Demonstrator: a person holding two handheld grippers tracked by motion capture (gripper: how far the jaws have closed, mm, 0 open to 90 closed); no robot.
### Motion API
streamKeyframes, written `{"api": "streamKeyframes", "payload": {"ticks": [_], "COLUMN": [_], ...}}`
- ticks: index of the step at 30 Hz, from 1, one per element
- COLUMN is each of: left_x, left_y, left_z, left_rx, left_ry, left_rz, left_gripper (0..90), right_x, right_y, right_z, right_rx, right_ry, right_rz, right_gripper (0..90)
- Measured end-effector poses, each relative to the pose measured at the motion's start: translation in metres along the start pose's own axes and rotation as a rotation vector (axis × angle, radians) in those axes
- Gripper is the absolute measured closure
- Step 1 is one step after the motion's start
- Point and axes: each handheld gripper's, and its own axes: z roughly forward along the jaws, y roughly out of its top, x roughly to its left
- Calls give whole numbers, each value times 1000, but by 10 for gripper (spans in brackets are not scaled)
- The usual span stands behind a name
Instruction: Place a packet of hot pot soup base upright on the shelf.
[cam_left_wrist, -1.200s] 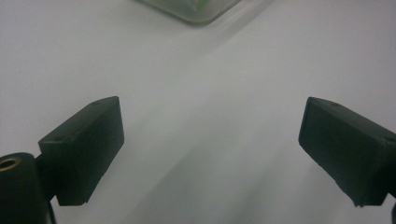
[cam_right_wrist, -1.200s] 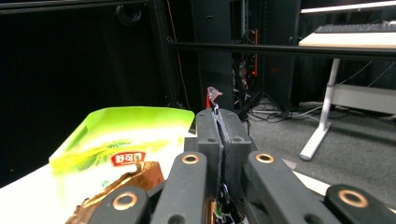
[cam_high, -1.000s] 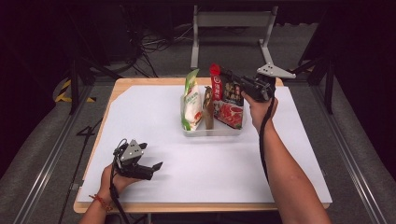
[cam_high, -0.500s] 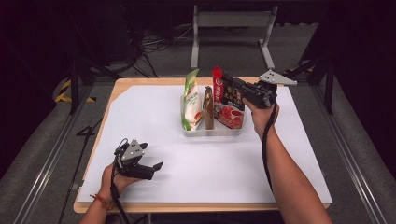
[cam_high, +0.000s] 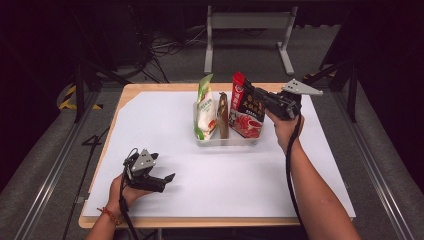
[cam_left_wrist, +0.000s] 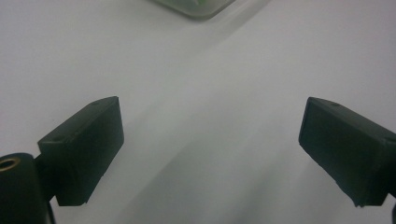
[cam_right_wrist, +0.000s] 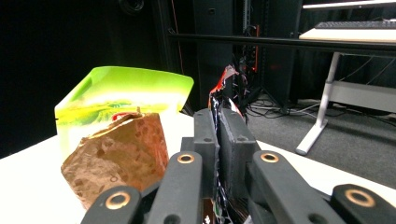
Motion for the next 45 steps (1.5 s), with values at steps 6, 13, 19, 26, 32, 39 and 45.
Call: {"api": "streamKeyframes", "payload": {"ticks": [6,13,19,26,32,39,45], "left_x": [0,0,0,0,0,0,0], "left_y": [0,0,0,0,0,0,0], "left_z": [0,-1,-1,-2,-3,-3,-3], "left_rx": [0,0,1,-2,-2,1,-1], "left_ry": [1,5,4,11,11,11,14], "left_rz": [-1,0,5,9,15,15,13], "left_gripper": [72,72,71,70,70,70,70], "right_x": [-5,-5,-4,-4,-3,-2,-2], "right_y": [-3,-4,-5,-7,-6,-6,-7], "right_z": [-5,-9,-12,-18,-20,-24,-26], "right_rx": [10,39,55,62,81,96,96], "right_ry": [-9,-20,-22,-33,-38,-37,-40], "right_rz": [12,-24,-49,-63,-85,-93,-98], "right_gripper": [840,814,772,725,709,674,637]}}
